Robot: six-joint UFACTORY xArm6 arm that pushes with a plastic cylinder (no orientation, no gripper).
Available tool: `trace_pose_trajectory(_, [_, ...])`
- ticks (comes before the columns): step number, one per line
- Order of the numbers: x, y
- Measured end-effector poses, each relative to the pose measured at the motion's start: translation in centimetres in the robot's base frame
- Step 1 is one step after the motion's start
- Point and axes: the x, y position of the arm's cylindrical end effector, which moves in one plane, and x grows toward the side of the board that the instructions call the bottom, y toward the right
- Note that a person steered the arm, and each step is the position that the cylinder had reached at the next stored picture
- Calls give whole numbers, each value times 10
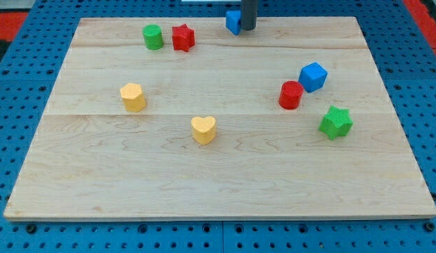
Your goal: Slide the red star along with the green circle left a bit
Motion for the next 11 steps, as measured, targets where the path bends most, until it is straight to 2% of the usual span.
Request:
trace_pose_trajectory(3, [-4,0])
trace_pose_trajectory(5, [41,-5])
trace_pose_trajectory(6, [41,-33])
trace_pose_trajectory(8, [41,-127])
trace_pose_trajectory(9, [30,-148])
trace_pose_trajectory(10, [-3,-152])
trace_pose_trajectory(11, [-8,-151])
